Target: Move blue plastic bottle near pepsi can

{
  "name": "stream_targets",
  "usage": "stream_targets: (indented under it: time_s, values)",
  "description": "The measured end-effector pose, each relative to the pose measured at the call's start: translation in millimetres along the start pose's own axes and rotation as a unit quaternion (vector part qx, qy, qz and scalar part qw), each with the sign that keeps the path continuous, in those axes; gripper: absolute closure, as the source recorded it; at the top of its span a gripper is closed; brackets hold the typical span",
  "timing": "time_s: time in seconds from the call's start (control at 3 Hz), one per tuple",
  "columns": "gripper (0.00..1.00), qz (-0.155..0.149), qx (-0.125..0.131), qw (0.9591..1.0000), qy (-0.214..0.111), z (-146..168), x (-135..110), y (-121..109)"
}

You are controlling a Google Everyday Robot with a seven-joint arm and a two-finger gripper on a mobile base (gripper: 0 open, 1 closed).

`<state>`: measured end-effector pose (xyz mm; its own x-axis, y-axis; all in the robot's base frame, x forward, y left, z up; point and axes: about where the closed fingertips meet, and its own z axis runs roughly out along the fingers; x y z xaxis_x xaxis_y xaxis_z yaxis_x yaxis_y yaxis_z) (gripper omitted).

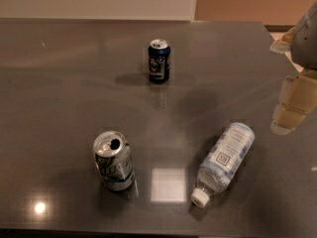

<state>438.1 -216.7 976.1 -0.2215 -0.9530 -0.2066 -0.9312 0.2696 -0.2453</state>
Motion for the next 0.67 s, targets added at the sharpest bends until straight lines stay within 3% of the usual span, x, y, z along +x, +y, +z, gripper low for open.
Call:
stream_targets:
  time_s: [0.33,0.67]
  values:
    - [0.00,0.000,0.000,1.0000,0.000,0.0,0.0,0.0]
    - [0.00,-0.048,-0.021,0.9986,-0.001,9.4,-9.7,12.2]
